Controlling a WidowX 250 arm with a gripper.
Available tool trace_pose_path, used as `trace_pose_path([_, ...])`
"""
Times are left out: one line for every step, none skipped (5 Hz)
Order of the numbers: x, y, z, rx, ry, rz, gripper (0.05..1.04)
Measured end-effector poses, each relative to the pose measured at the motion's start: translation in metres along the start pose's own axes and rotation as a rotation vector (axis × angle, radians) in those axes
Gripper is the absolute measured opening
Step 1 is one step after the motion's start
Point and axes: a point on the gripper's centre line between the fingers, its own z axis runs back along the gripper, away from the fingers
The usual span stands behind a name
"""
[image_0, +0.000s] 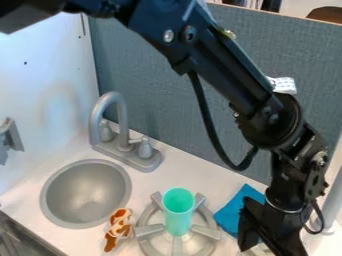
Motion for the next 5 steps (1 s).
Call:
trace_pose_path([-0.006,0.000,-0.013,-0.001,0.041,0.000,1.010])
trace_pose_path([-0.001,-0.002,-0.016,-0.015,0.050,-0.003,1.010])
trace_pose_path([0.004,-0.008,-0.013,-0.056,0.035,0.007,1.010])
trace_pose_path([0.011,-0.011,-0.021,-0.074,0.058,-0.003,1.010])
trace_pose_path([0.018,-0.010,-0.034,-0.081,0.086,-0.004,1.010])
